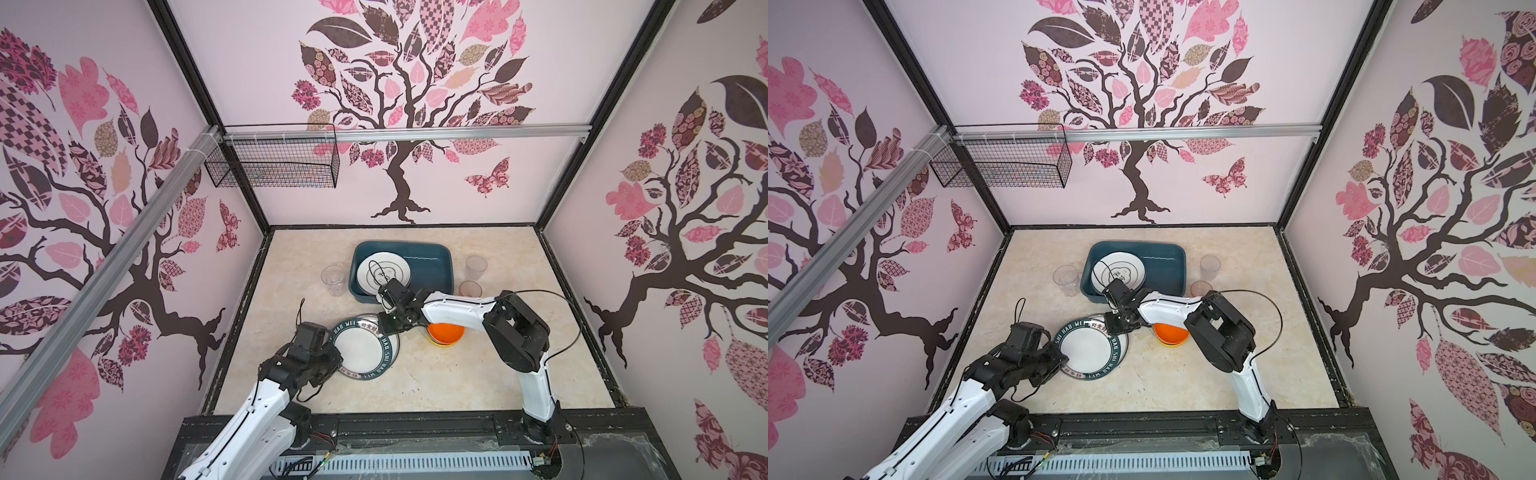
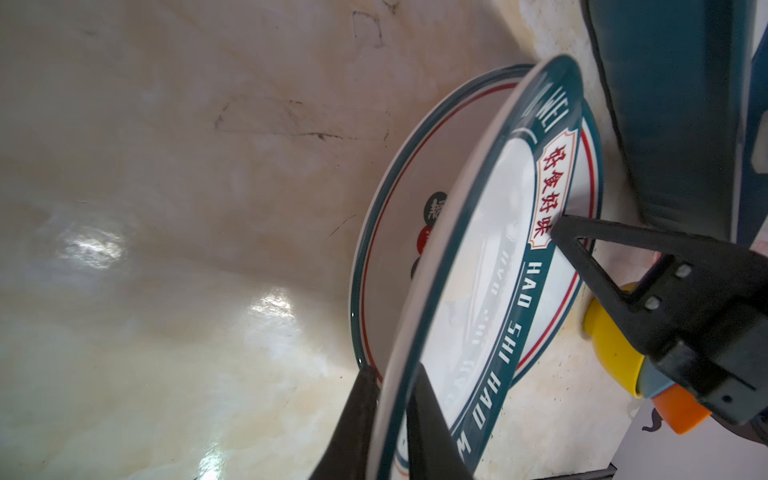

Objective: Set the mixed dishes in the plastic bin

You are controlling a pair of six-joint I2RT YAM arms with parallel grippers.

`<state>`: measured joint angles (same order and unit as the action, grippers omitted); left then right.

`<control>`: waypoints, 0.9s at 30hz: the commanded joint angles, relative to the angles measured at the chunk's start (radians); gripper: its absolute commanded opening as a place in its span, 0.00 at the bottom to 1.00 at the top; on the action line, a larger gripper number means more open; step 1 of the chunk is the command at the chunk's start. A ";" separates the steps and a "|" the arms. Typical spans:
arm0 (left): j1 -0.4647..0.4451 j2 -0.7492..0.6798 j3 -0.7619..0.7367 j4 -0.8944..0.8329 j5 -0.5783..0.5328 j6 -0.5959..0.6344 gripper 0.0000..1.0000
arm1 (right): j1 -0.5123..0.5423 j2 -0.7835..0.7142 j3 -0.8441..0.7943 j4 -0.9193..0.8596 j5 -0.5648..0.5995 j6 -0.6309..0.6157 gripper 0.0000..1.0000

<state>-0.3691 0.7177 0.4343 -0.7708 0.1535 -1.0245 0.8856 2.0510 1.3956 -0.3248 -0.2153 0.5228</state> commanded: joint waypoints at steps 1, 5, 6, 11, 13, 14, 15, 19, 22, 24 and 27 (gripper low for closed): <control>-0.004 -0.008 0.031 -0.060 -0.010 0.007 0.00 | 0.017 -0.003 -0.001 -0.033 -0.015 0.000 0.24; -0.004 -0.033 0.052 -0.066 -0.006 0.004 0.00 | 0.016 -0.061 0.003 -0.049 0.004 0.001 0.29; -0.004 -0.039 0.058 -0.065 -0.002 0.003 0.00 | 0.015 -0.076 0.001 -0.052 0.010 0.001 0.30; -0.004 -0.067 0.087 -0.063 0.015 0.007 0.00 | 0.007 -0.190 -0.033 -0.049 0.025 0.018 0.34; -0.004 -0.076 0.099 -0.057 0.026 0.013 0.00 | -0.004 -0.240 -0.059 -0.042 0.024 0.029 0.36; -0.004 -0.082 0.104 -0.052 0.034 0.017 0.00 | -0.013 -0.267 -0.079 -0.037 0.017 0.038 0.38; -0.004 -0.088 0.109 -0.051 0.038 0.017 0.00 | -0.021 -0.292 -0.096 -0.030 0.010 0.046 0.39; -0.004 -0.118 0.129 -0.029 0.063 0.018 0.00 | -0.075 -0.408 -0.201 0.026 -0.037 0.088 0.41; -0.004 -0.127 0.146 -0.008 0.078 0.019 0.00 | -0.119 -0.484 -0.280 0.076 -0.085 0.123 0.42; -0.004 -0.122 0.155 0.016 0.103 0.016 0.00 | -0.139 -0.530 -0.324 0.101 -0.099 0.140 0.43; -0.004 -0.109 0.170 0.061 0.144 0.007 0.00 | -0.148 -0.581 -0.367 0.123 -0.098 0.157 0.44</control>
<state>-0.3695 0.6079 0.5484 -0.8066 0.2379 -1.0206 0.7361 1.5326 1.0523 -0.2413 -0.2829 0.6449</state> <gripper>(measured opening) 0.079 0.444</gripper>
